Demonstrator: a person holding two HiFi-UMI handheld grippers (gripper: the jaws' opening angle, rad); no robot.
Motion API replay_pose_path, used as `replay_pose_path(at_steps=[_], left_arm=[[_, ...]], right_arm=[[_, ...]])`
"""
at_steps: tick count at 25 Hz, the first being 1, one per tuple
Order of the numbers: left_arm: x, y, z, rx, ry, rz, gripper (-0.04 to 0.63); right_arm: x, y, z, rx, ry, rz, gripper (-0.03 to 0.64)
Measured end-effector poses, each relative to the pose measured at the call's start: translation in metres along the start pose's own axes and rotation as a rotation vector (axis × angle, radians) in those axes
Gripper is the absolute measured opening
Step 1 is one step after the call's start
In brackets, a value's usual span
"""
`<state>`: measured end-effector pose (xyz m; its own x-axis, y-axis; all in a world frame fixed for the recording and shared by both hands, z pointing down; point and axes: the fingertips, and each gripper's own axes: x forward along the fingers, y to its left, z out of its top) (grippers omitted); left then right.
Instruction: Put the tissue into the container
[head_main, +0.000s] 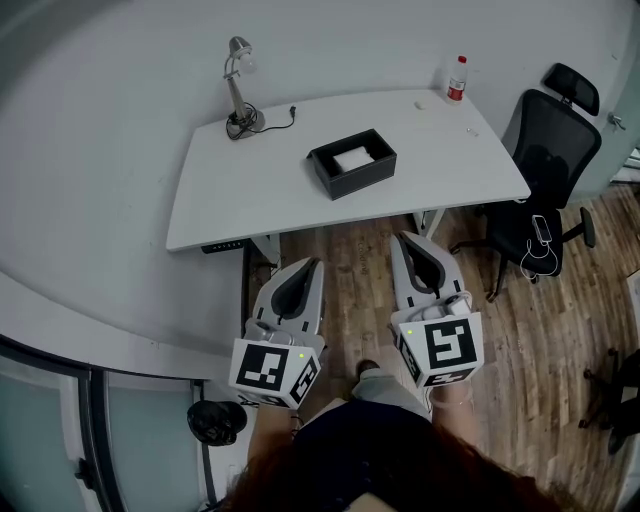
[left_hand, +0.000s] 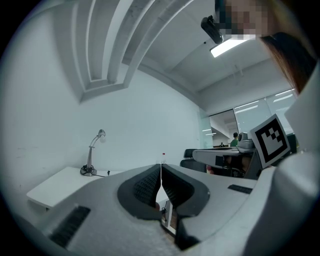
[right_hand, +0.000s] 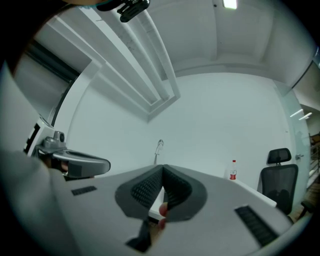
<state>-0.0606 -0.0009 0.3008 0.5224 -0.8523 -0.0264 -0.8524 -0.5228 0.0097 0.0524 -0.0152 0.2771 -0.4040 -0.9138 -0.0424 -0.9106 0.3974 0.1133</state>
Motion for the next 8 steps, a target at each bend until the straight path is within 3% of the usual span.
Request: replay_pose_path(at_steps=[8], left_arm=[[-0.019, -0.006, -0.005, -0.019, 0.002, 0.003, 0.029]], right_arm=[[-0.018, 0.009, -0.003, 0.011, 0.009, -0.014, 0.02]])
